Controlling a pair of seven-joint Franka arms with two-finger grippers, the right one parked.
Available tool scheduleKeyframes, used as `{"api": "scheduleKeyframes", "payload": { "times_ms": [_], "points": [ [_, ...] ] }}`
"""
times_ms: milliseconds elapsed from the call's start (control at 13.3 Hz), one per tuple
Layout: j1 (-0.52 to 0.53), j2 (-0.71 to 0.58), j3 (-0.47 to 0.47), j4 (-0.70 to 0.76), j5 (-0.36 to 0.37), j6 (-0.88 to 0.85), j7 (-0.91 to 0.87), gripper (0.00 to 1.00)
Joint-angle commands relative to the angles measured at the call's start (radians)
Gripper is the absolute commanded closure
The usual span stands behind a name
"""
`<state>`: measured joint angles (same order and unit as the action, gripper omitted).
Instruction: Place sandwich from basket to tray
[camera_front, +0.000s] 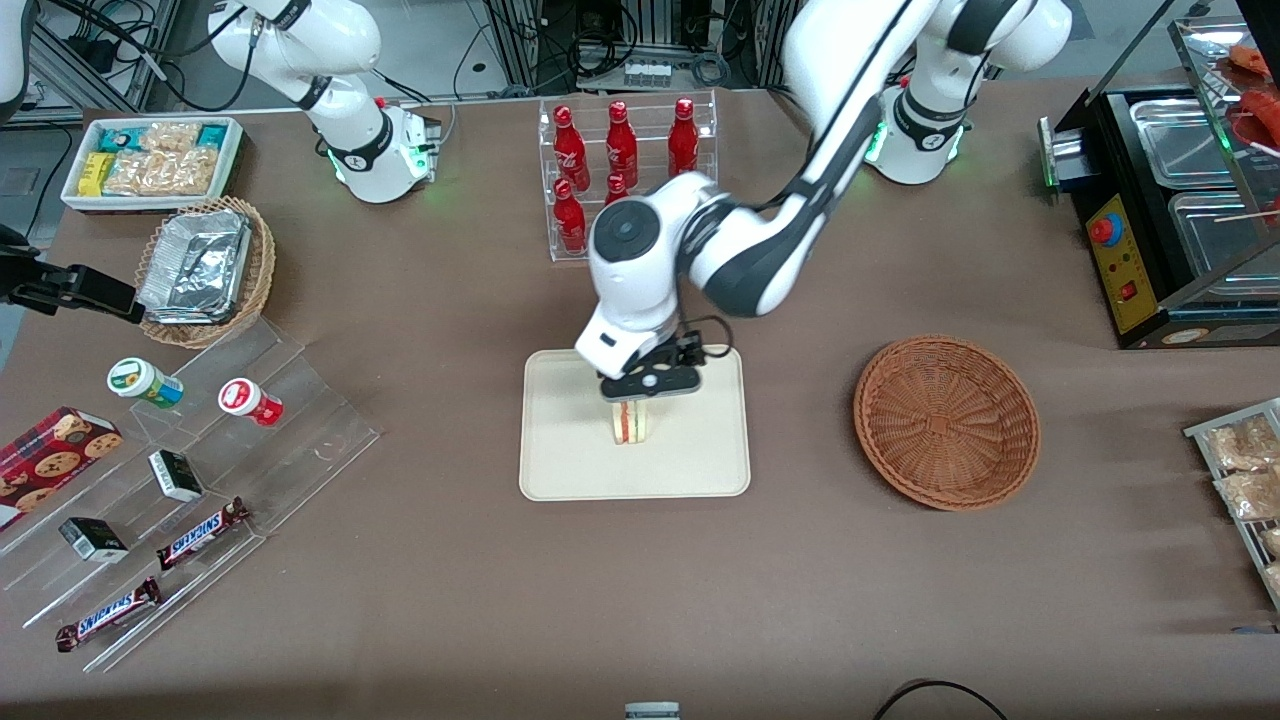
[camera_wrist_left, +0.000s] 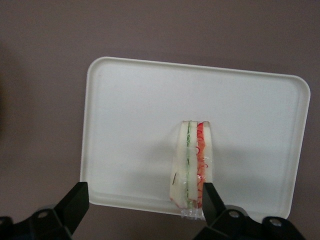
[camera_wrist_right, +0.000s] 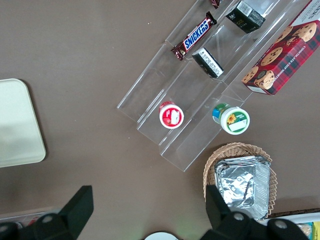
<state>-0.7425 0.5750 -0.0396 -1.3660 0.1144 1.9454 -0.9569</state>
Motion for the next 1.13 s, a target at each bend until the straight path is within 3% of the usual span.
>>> {"api": "scheduleKeyframes", "payload": {
  "times_ms": [0, 376, 1054],
  "points": [
    [0.049, -0.110, -0.002, -0.031, -0.013, -0.095, -0.019, 0.00],
    [0.213, -0.311, -0.003, -0.045, -0.015, -0.319, 0.073, 0.00],
    [0.644, -0.515, -0.002, -0.089, -0.082, -0.530, 0.725, 0.00]
  ]
}}
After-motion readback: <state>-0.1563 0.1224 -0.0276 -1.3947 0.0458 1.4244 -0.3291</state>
